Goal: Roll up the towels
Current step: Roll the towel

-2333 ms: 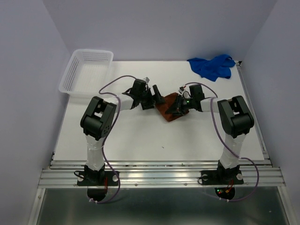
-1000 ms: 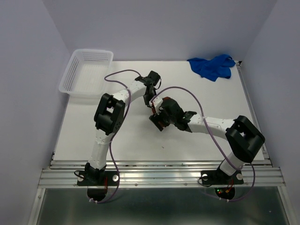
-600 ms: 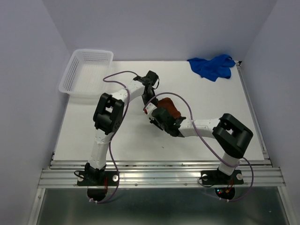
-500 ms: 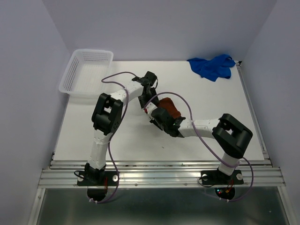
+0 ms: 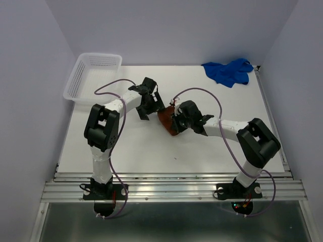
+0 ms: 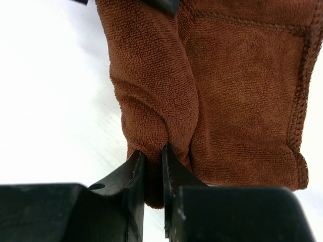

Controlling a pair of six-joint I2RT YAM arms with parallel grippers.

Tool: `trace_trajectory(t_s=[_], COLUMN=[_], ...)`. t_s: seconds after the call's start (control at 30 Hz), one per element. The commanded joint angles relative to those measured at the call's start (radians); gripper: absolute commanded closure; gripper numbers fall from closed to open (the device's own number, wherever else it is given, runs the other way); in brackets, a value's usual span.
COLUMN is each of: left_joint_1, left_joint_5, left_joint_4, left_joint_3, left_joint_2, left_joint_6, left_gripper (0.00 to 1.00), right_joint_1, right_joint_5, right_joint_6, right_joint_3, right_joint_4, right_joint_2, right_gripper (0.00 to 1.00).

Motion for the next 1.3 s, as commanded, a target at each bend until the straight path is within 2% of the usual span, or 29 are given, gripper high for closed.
trace_trajectory(t_s=[0.0, 0.1, 0.13, 0.33, 0.47, 0.67, 0.83, 1.0, 1.27], left_joint_1=[0.029, 0.033, 0.035, 0.053, 0.052, 0.01, -0.039, -0.051, -0.091], left_joint_5=[0.012, 0.029, 0.039, 0.059, 0.081, 0.229, 0.285, 0.258, 0.045], left_joint_4=[0.11, 0.165, 0.19, 0.288, 0.364, 0.51, 0.513, 0.481, 0.256], left_joint_3=[-0.056, -0.085, -0.093, -0.128, -0.196, -0.318, -0.346, -0.328, -0.119], left_joint_2=[-0.115, -0.135, -0.137, -0.17, -0.213, -0.263, -0.232, -0.192, -0.028], left_joint_6=[-0.008, -0.015, -0.015, -0.008, -0.001, 0.074, 0.116, 0.13, 0.16], left_gripper=[0.01, 0.01, 0.01, 0.01, 0.01, 0.01, 0.01, 0.01, 0.01], right_joint_1=[-0.071, -0.123, -0.132, -0.218, -0.26, -0.31, -0.356, -0.356, -0.356], right_joint_5=[-0.284, -0.438, -0.494, -0.664, -0.733, -0.807, -0.835, -0.845, -0.758], right_joint_6=[0.105, 0.14, 0.154, 0.243, 0.291, 0.354, 0.38, 0.364, 0.229], right_joint_3=[0.003, 0.024, 0.029, 0.036, 0.029, 0.039, 0.062, 0.073, 0.108], right_joint_4=[-0.04, -0.04, -0.041, -0.038, -0.033, 0.016, 0.014, 0.005, -0.13], right_joint_2=[-0.001, 0.02, 0.023, 0.075, 0.124, 0.197, 0.244, 0.258, 0.208], right_gripper=[0.91, 0.91, 0.88, 0.87, 0.87, 0.86, 0.78, 0.71, 0.54])
